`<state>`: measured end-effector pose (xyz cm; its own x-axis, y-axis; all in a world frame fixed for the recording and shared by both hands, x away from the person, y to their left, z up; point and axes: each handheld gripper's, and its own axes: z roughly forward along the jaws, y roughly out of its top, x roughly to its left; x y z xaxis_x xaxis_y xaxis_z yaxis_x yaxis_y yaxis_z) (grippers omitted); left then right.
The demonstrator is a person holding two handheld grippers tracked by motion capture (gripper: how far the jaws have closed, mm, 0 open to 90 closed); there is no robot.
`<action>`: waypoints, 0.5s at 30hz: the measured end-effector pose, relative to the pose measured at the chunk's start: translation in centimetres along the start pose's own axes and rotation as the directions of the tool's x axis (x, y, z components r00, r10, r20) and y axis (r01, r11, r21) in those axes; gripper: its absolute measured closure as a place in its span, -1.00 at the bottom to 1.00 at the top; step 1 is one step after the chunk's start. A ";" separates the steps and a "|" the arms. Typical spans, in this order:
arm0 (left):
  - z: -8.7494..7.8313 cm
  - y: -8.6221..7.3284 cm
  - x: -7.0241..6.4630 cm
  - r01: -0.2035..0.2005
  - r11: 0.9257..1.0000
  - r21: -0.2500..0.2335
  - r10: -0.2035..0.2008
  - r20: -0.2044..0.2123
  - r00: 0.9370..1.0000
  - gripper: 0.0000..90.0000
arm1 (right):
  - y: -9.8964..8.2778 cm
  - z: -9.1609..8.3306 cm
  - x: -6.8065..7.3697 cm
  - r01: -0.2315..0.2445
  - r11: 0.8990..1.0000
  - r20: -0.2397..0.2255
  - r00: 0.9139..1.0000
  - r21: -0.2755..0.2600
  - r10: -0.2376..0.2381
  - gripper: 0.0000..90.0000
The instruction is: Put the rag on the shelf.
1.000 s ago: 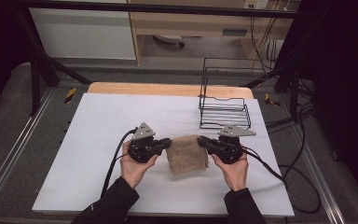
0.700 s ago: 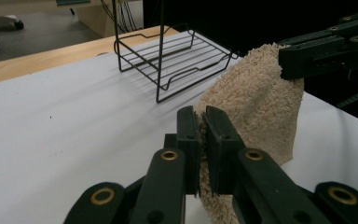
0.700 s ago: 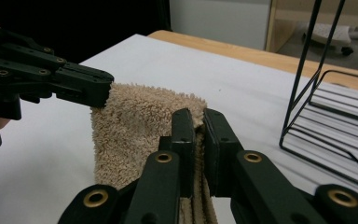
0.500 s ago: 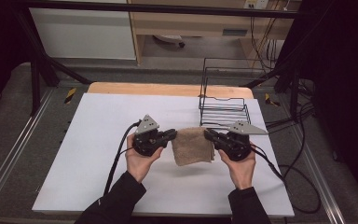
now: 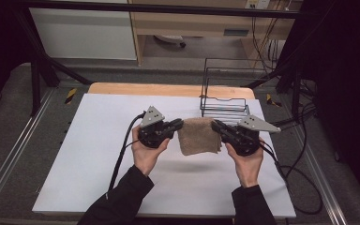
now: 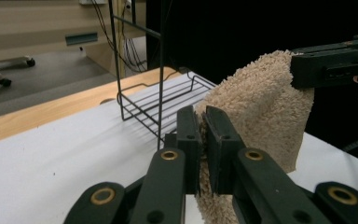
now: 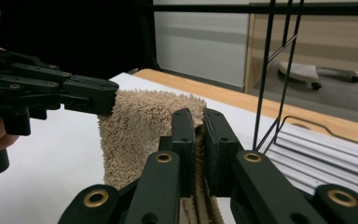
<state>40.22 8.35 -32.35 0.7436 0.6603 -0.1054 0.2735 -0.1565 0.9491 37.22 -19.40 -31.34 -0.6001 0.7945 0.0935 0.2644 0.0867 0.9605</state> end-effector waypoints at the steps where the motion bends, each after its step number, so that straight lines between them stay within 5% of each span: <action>1: 0.1 0.2 0.0 -0.001 1.000 -0.006 0.001 -0.001 1.000 0.87 | 0.2 -0.1 -0.1 0.000 1.000 0.004 1.000 -0.005 0.000 0.86; 15: 1.5 3.5 -0.7 -0.024 0.997 -0.076 0.024 0.001 1.000 0.88 | 2.5 -1.3 -1.2 0.014 0.998 0.056 0.998 -0.067 -0.010 0.86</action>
<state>41.55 6.24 -29.40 0.7504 0.6558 -0.0830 0.2085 -0.1157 0.9712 37.63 -20.95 -28.74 -0.5597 0.8258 0.0691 0.2048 0.0570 0.9772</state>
